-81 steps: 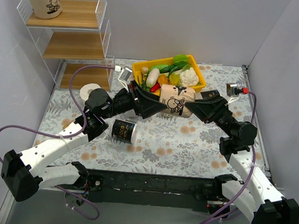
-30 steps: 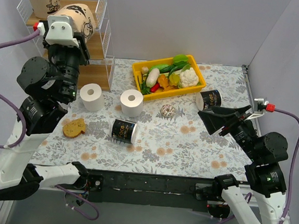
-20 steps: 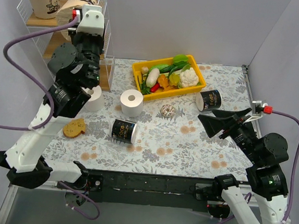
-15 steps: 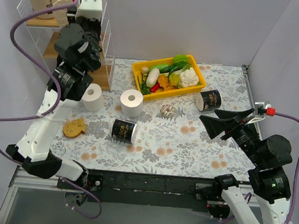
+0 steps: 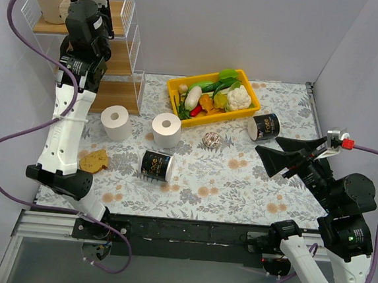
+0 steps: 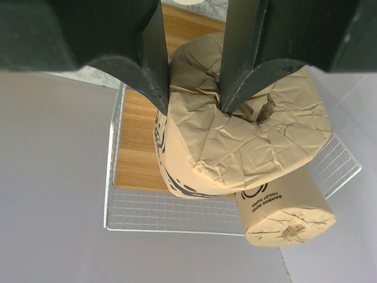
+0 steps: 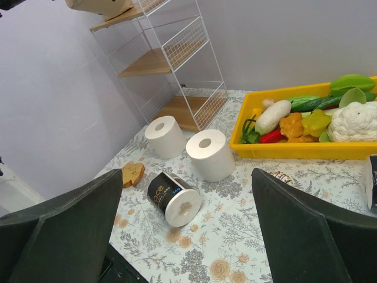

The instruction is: Place and organize the paper towels onto the shelf

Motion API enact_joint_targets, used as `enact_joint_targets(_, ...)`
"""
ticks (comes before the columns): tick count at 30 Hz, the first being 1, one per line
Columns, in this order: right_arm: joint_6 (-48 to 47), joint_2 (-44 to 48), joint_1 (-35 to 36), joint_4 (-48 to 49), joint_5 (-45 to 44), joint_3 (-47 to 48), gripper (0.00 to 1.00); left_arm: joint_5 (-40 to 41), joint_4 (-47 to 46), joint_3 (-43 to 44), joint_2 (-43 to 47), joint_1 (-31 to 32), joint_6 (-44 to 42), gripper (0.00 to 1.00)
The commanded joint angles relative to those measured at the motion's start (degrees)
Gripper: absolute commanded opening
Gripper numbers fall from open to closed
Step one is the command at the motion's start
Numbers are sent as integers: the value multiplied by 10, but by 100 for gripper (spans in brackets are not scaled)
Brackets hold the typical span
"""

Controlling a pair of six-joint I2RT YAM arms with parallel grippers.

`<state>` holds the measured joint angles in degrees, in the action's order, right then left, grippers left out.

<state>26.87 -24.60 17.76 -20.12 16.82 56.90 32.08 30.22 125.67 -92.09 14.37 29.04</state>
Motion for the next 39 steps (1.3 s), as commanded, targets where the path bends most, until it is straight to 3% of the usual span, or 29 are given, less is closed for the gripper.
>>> enact_joint_targets(1, -7, 5, 1, 13, -3, 15, 98, -52, -4, 43, -11, -17, 24, 28)
enact_joint_targets(11, -14, 5, 1, 7, -9, 12, 97, -75, -15, 47, -43, -41, 23, 32)
enact_joint_targets(17, -11, 4, 0, 13, -7, 8, 97, -87, -38, 47, -58, -51, 13, 47)
enact_joint_targets(28, -13, -8, 1, 18, -6, 3, 97, -111, -132, 80, -108, -60, -6, 58)
enact_joint_targets(33, -24, -23, 1, 24, -11, -2, 97, -153, -218, 88, -124, -61, 2, 59)
enact_joint_targets(39, -25, -43, 1, 39, -8, -21, 97, -200, -247, 122, -134, -61, 18, 64)
